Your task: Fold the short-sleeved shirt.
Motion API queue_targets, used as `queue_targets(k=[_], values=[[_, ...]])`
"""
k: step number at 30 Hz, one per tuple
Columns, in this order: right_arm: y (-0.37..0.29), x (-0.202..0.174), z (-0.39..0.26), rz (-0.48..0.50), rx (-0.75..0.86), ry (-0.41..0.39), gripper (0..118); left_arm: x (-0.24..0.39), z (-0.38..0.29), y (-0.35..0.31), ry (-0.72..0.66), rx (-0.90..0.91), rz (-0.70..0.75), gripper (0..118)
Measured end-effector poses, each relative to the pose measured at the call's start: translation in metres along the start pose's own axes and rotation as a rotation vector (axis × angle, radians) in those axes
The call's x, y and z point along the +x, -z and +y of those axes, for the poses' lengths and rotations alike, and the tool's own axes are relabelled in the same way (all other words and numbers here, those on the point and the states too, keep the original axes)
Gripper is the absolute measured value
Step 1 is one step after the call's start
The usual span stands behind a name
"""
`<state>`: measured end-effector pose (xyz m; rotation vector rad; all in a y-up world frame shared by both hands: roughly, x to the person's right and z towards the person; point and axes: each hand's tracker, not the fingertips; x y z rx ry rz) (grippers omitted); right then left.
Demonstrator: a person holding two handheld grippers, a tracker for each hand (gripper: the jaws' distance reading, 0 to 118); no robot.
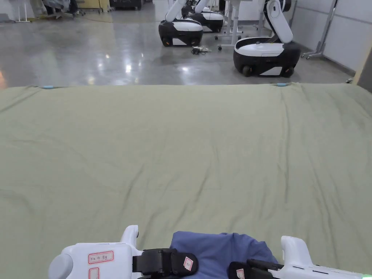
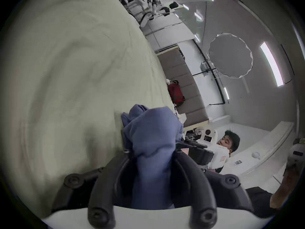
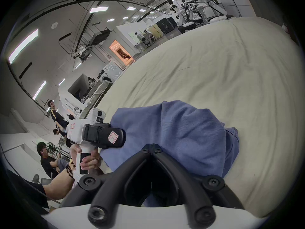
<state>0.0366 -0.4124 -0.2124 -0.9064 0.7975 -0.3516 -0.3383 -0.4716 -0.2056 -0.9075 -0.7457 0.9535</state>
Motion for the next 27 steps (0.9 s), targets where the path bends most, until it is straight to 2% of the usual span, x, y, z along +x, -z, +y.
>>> queue_targets(k=[3,7,10,21,24,27], values=[[-0.020,-0.016,0.002,0.030,0.037,-0.055,3,0.010,0.008,-0.026,0.090,-0.008,0.040,29],[-0.049,-0.032,0.005,0.043,0.094,-0.029,3,0.001,0.029,-0.096,0.087,0.055,0.029,29],[-0.060,-0.042,0.006,0.021,0.119,-0.039,3,-0.009,0.039,-0.160,0.092,0.102,0.124,29],[-0.036,-0.064,0.015,-0.064,0.092,-0.031,3,-0.069,0.051,-0.392,0.012,0.168,0.354,29],[-0.025,-0.070,0.017,-0.124,0.051,-0.057,3,-0.084,0.055,-0.441,-0.049,0.232,0.420,29],[-0.015,-0.076,0.018,-0.127,0.044,-0.059,3,-0.085,0.055,-0.464,-0.079,0.274,0.471,29]])
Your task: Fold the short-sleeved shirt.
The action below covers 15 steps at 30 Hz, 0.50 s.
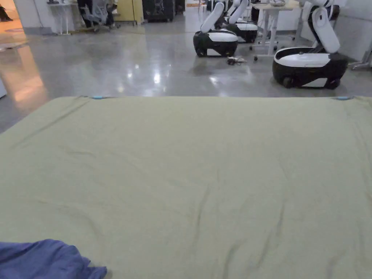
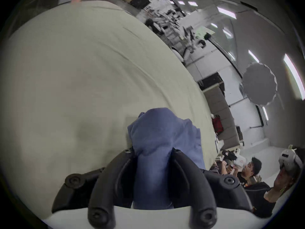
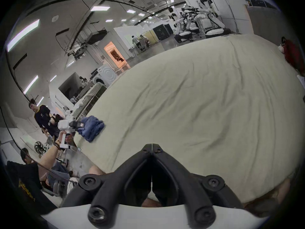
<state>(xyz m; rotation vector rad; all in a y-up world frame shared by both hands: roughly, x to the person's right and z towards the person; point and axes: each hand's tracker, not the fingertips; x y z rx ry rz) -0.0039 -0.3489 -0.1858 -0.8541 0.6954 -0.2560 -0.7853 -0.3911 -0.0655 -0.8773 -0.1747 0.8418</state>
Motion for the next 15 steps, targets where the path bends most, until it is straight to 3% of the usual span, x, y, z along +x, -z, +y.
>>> queue_targets(k=[5,6,8,11,15], values=[[0.011,-0.010,0.000,0.026,-0.016,-0.009,3,0.011,-0.002,0.008,0.018,-0.012,-0.016,29],[0.012,-0.012,0.000,0.031,-0.019,-0.015,3,0.015,-0.003,0.010,0.029,-0.007,0.011,38],[0.011,-0.014,0.001,0.036,-0.021,-0.025,3,0.019,-0.001,0.010,0.029,0.018,0.090,113],[0.002,-0.015,0.001,0.039,-0.006,-0.044,3,0.021,0.006,-0.011,-0.017,0.035,0.135,116],[-0.012,-0.011,0.000,0.031,0.014,-0.067,3,0.074,-0.005,-0.043,0.071,0.218,0.319,114]])
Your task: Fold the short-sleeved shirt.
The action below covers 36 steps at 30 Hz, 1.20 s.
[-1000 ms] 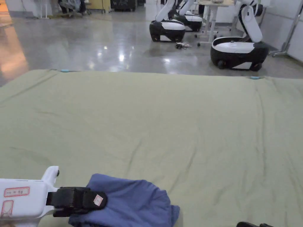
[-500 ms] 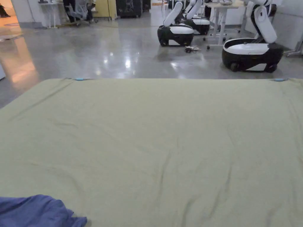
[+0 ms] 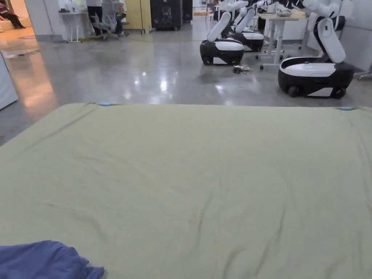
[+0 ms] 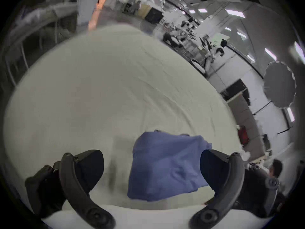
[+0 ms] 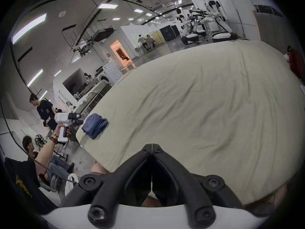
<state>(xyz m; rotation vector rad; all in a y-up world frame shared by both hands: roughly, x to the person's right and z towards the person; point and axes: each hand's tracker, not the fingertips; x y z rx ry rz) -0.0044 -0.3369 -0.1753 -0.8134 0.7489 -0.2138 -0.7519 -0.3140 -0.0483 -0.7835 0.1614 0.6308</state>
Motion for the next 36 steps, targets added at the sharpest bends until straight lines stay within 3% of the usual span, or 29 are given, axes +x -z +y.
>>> queue_targets(k=[1,2,4,5,7,10,13,19,22,25,28,33,36], values=[[-0.003,0.001,-0.001,0.003,0.008,-0.003,3,0.018,-0.005,-0.014,0.002,0.050,0.040,107],[-0.007,0.006,-0.002,0.006,0.014,-0.005,3,0.037,-0.011,-0.023,0.011,0.091,0.042,89],[-0.013,0.012,-0.005,0.008,0.029,-0.019,3,0.074,-0.034,-0.042,0.083,0.225,0.036,19],[-0.016,0.014,-0.006,0.006,0.031,-0.022,3,0.095,-0.045,-0.047,0.107,0.300,0.027,19],[-0.023,0.020,-0.009,0.010,0.035,-0.028,3,0.141,-0.070,-0.051,0.109,0.389,0.037,5],[-0.037,0.032,-0.013,-0.004,0.048,-0.037,3,0.191,-0.105,-0.048,0.192,0.412,-0.032,2],[-0.054,0.039,-0.015,-0.068,0.075,-0.072,3,0.257,-0.150,-0.029,0.322,0.503,0.045,0],[-0.071,0.018,0.007,-0.306,0.197,-0.239,3,0.377,-0.197,0.021,0.384,0.500,0.042,0],[-0.075,0.005,0.044,-0.312,0.327,-0.296,3,0.439,-0.191,0.038,0.536,0.584,0.085,0],[-0.079,-0.009,0.095,-0.336,0.448,-0.361,3,0.489,-0.172,0.044,0.581,0.661,0.079,0],[-0.076,-0.013,0.156,-0.386,0.535,-0.345,3,0.529,-0.144,0.046,0.564,0.742,0.030,0],[-0.067,-0.013,0.231,-0.393,0.650,-0.316,3,0.572,-0.105,0.055,0.636,0.852,0.139,0],[-0.065,-0.017,0.253,-0.433,0.678,-0.337,3,0.581,-0.084,0.063,0.612,0.855,0.117,0]])
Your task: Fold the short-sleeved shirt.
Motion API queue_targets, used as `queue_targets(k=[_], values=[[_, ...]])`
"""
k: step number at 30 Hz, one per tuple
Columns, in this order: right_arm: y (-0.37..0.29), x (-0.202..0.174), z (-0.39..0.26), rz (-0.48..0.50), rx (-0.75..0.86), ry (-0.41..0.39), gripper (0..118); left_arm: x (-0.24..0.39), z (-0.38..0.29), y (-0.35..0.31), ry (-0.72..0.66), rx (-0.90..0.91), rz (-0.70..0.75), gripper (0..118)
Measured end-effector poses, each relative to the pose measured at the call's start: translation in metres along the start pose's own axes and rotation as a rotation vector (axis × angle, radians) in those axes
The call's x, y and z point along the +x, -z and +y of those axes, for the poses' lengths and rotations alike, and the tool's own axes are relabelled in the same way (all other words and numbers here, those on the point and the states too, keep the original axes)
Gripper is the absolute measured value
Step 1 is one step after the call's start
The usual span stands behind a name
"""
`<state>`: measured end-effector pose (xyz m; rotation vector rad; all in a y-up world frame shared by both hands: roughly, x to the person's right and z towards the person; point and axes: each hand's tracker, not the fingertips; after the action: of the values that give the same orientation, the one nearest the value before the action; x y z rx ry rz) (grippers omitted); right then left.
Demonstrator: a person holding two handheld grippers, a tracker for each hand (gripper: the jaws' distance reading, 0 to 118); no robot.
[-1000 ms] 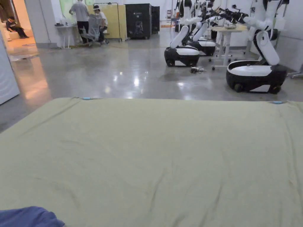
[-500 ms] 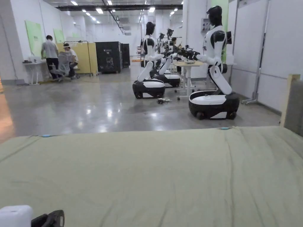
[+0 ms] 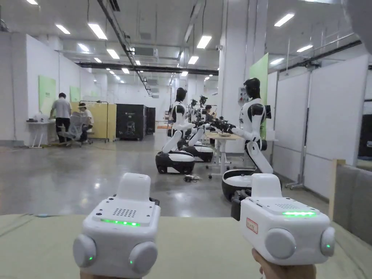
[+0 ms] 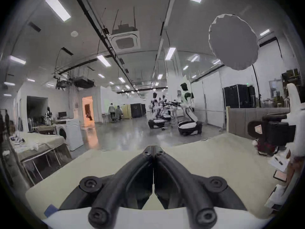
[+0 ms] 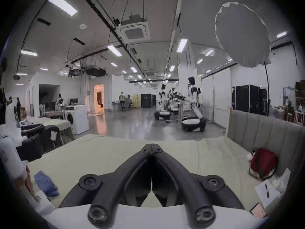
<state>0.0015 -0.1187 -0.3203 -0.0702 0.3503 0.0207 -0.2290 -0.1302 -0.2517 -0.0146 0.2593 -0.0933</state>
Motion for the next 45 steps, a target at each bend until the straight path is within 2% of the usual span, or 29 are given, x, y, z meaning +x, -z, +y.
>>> queue_targets(k=[7,9,10,11,12,13,14,15,18,22,26,30,36,40,45], values=[[0.002,-0.009,0.006,-0.002,0.026,-0.050,3,-0.002,0.003,0.020,-0.099,-0.029,0.038,0],[0.001,-0.010,0.007,-0.028,0.048,-0.061,8,-0.004,0.004,0.021,-0.100,-0.022,0.044,0],[0.001,-0.010,0.007,-0.041,0.054,-0.062,34,-0.003,0.006,0.021,-0.101,-0.023,0.043,11],[0.003,-0.010,0.007,-0.047,0.048,-0.063,63,-0.002,0.008,0.022,-0.097,-0.035,0.048,38],[0.006,-0.009,0.008,-0.062,0.034,-0.059,91,-0.004,0.009,0.024,-0.094,-0.045,0.046,83],[0.008,-0.009,0.006,-0.074,0.033,-0.052,99,-0.005,0.008,0.029,-0.096,-0.064,0.037,118],[0.008,-0.009,0.005,-0.078,0.044,-0.055,99,-0.005,0.002,0.026,-0.136,0.046,0.076,118],[0.010,-0.010,0.004,-0.087,0.045,-0.060,99,-0.001,0.001,0.027,-0.081,-0.040,0.072,118],[0.013,-0.014,0.003,-0.126,0.041,-0.095,99,-0.009,0.007,0.033,-0.072,-0.022,0.077,118],[0.016,-0.016,0.003,-0.060,-0.005,-0.096,99,-0.008,0.009,0.031,-0.109,-0.076,0.038,118],[0.006,-0.022,0.000,-0.054,0.012,-0.045,99,-0.004,0.006,0.030,-0.103,-0.071,0.055,118],[-0.003,-0.018,0.000,0.014,0.044,0.016,99,-0.005,0.004,0.034,-0.102,-0.074,0.044,118],[-0.006,-0.015,0.009,-0.011,0.065,0.037,98,-0.008,0.008,0.028,-0.114,-0.068,0.051,118],[-0.006,-0.015,0.015,-0.067,0.065,0.046,98,-0.006,0.011,0.025,-0.096,-0.058,0.055,118],[-0.007,-0.013,0.015,-0.078,0.069,0.085,98,-0.004,0.011,0.025,-0.108,-0.064,0.046,118]])
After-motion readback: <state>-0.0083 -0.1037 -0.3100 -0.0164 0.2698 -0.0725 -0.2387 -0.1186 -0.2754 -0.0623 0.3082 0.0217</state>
